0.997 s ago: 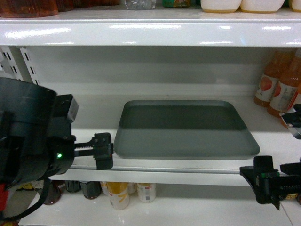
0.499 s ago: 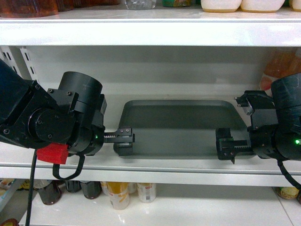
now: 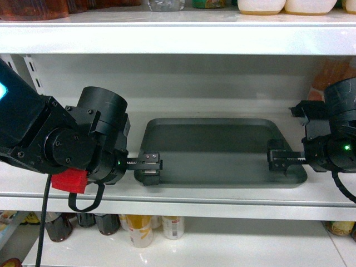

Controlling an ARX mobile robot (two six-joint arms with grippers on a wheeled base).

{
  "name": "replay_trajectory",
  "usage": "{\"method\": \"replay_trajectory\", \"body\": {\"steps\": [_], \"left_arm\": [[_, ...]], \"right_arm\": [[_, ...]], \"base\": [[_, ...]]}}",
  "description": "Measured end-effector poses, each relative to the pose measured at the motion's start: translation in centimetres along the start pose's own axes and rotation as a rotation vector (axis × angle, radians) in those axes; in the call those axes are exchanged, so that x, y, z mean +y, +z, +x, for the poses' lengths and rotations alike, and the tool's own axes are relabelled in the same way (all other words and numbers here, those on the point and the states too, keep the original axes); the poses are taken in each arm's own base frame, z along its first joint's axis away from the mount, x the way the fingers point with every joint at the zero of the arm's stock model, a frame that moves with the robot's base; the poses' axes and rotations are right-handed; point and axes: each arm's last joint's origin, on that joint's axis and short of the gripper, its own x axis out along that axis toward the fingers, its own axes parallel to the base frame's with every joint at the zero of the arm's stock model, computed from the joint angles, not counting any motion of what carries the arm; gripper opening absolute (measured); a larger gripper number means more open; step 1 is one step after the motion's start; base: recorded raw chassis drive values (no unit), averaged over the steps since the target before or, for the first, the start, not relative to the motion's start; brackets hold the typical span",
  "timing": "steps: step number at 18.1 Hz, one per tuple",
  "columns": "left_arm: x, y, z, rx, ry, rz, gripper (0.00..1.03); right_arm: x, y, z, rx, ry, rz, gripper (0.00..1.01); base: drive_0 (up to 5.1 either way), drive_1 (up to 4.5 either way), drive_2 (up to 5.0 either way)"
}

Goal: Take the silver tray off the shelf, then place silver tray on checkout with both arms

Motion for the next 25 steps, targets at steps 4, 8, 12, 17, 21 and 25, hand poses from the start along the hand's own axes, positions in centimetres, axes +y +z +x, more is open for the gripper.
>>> {"method": "replay_trajectory", "body": {"steps": [4, 8, 12, 17, 21, 25], "left_arm": [[-0.3, 0.3, 0.5, 0.009, 0.001, -0.003, 0.98], [-0.4, 0.3, 0.6, 0.033, -0.044, -0.029, 0.72], [-0.4, 0.0, 0.6, 0.039, -0.069, -0.062, 0.38], [-0.3, -0.6, 0.5, 0.038, -0.081, -0.074, 0.17], [0.0, -0.7, 0.3, 0.034, -0.079, -0.109, 0.10], [0.9, -1.3, -0.4, 0.021, -0.072, -0.187, 0.03]], "right_arm": [[-0.3, -0.2, 1.2, 0.052, 0.000, -0.003, 0.98], [-0.1, 0.0, 1.6, 0.065, 0.022, -0.001, 0.77], [0.1, -0.2, 1.7, 0.043, 0.003, -0.015, 0.43], [-0.3, -0.6, 1.6, 0.034, -0.014, -0.023, 0.24], [-0.4, -0.8, 1.6, 0.034, -0.031, -0.023, 0.13], [-0.3, -1.6, 0.6, 0.034, 0.009, 0.002, 0.03]], "base": [[0.0, 0.00, 0.0], [0.0, 0.00, 0.0], [0.0, 0.00, 0.0], [0.0, 0.00, 0.0], [0.0, 0.00, 0.0], [0.0, 0.00, 0.0]]}}
